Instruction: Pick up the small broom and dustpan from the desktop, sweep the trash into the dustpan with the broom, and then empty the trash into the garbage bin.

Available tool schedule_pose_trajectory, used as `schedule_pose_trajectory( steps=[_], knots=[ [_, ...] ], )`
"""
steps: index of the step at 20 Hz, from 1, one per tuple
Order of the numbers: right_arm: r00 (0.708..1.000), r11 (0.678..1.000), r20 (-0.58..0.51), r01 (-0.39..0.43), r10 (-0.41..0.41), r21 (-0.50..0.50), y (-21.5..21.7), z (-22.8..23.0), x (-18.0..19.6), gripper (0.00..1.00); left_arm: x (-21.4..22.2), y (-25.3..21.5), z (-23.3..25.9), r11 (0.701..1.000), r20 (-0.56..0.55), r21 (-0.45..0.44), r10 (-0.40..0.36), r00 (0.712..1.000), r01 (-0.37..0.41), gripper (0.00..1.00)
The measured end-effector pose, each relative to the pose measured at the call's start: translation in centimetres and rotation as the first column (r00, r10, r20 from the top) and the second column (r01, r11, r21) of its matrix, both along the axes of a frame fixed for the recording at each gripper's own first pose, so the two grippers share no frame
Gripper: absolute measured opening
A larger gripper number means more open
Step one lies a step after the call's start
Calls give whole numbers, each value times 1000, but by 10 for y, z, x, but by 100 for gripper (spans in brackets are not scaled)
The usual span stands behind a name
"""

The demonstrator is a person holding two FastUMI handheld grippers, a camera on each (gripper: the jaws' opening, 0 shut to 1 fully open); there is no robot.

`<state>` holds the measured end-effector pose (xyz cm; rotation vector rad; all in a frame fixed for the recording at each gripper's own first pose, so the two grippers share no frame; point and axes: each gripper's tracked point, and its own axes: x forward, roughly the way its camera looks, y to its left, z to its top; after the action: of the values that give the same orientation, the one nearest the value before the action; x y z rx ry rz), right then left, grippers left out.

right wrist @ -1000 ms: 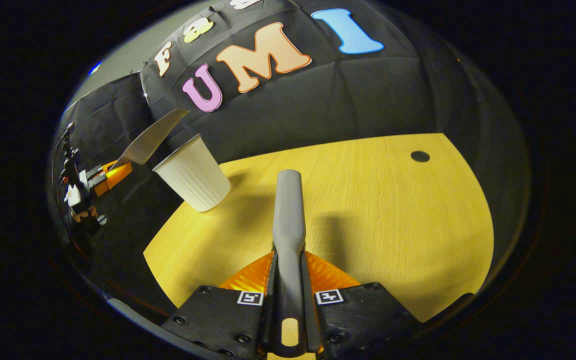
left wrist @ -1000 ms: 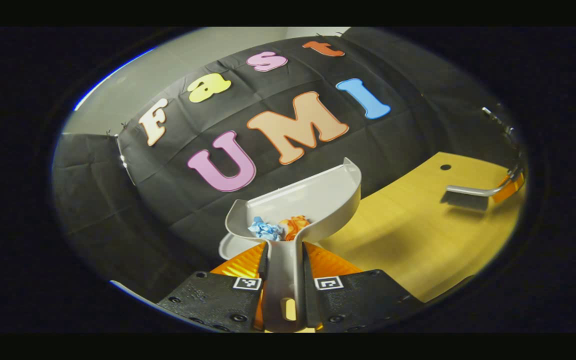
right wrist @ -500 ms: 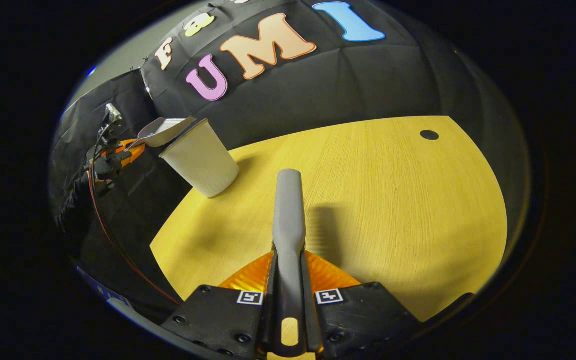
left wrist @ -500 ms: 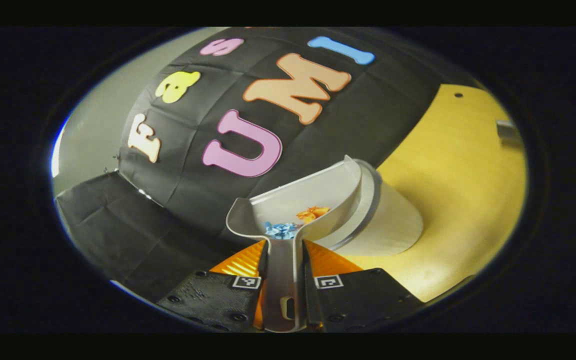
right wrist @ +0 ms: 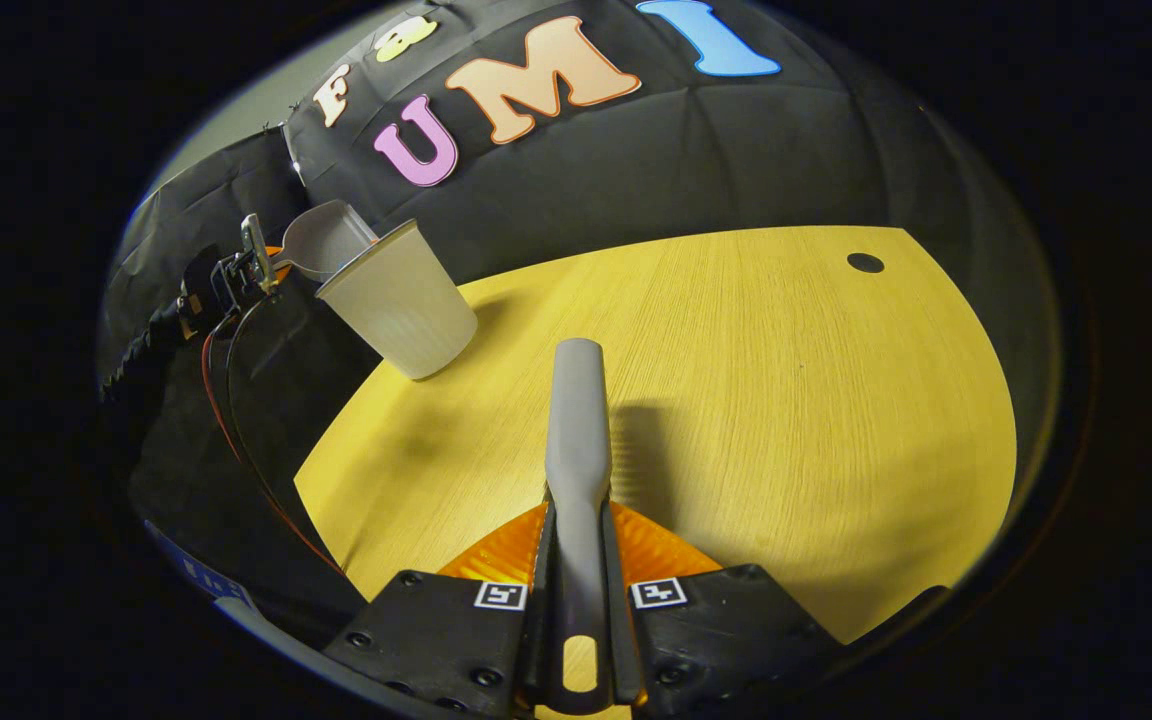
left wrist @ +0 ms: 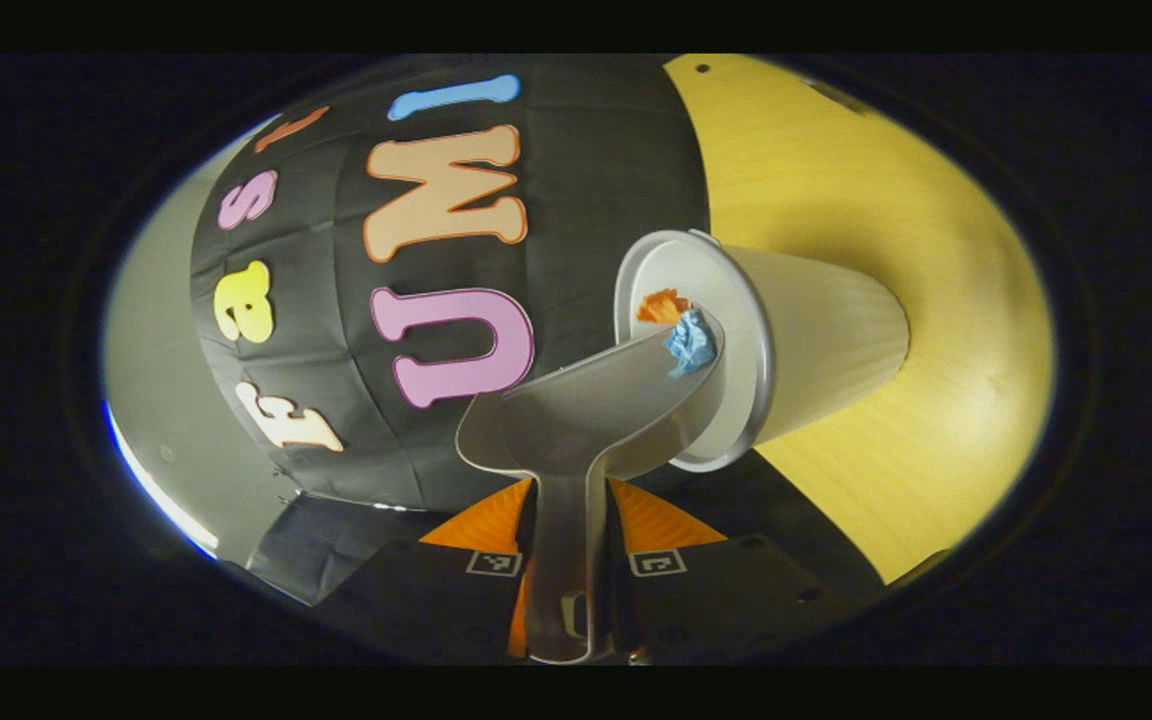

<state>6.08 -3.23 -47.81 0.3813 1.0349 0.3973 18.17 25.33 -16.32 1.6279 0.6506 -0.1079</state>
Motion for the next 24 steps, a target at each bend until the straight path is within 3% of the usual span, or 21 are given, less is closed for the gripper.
schedule_pose_trajectory(
  steps=[2, 5, 7, 9, 10, 12, 15, 18, 24],
  knots=[
    [1000, 1000, -1, -7, 7, -2, 0, 1, 0, 23, -2, -2, 1, 998, -23, 60, -35, 999, 36, 24],
    [1000, 1000, -1, -10, 10, 2, 0, 2, 0, 22, -3, 0, 6, 996, -32, 68, -48, 998, 50, 24],
    [1000, 1000, 3, -10, 10, 8, -1, 4, -1, 22, -6, -1, 13, 1000, 8, -5, -4, 1000, 4, 24],
    [1000, 1000, 10, -7, 7, 15, -2, 8, 0, 22, -16, -15, 30, 987, 65, -153, 57, 996, -47, 24],
    [1000, 1000, 19, -3, 3, 18, -4, 10, 0, 22, -21, -28, 32, 960, 96, -269, 109, 989, -80, 22],
    [999, 1000, 32, 10, -11, 30, -6, 17, 1, 22, -31, -64, 36, 860, 122, -498, 191, 974, -106, 24],
    [998, 999, 52, 27, -29, 39, -11, 26, 4, 22, -44, -123, 34, 715, 120, -693, 247, 962, -97, 25],
    [997, 998, 64, 47, -50, 39, -14, 36, 6, 22, -57, -176, 11, 605, 81, -791, 254, 964, -93, 24],
    [996, 998, 71, 51, -53, 26, -13, 42, 8, 22, -81, -239, -20, 426, -24, -894, 265, 964, -139, 24]
  ],
)
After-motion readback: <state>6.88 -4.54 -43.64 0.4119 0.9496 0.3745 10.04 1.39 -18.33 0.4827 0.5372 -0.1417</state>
